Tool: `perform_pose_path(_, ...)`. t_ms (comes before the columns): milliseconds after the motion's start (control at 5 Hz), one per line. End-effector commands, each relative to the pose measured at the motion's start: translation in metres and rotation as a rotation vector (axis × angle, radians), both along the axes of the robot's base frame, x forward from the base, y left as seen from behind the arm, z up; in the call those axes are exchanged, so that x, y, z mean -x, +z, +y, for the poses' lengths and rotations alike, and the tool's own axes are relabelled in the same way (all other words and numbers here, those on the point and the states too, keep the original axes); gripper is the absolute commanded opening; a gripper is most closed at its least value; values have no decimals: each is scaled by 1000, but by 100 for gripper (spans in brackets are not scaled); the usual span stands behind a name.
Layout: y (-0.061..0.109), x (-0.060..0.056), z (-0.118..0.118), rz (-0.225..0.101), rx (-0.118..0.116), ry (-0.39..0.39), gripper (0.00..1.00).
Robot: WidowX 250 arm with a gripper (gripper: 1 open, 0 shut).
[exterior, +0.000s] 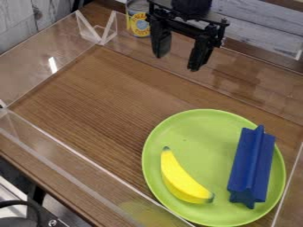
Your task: Remove the banana from inside the green plate and put it on the table
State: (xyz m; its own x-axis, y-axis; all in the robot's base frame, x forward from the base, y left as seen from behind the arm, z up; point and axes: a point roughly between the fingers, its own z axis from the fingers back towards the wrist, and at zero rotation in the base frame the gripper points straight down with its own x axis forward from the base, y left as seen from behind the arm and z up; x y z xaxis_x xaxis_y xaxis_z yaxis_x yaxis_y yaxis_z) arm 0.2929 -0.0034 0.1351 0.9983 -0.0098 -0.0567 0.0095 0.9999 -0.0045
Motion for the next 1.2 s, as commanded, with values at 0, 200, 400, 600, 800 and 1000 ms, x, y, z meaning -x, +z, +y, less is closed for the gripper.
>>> perform_pose_path(0, -1, 18, -8, -14, -2, 78, 100)
perform_pose_path(200, -1, 45, -21, -64, 5, 201, 100)
perform_pose_path(400, -2, 67, -31, -95, 12, 330, 100)
perform_pose_path(600, -6, 80, -41, -121, 23, 420, 100)
perform_pose_path(800, -15, 89, -47, -140, 43, 482, 100)
perform_pose_path(1000, -26, 94, -49, -148, 63, 525, 100)
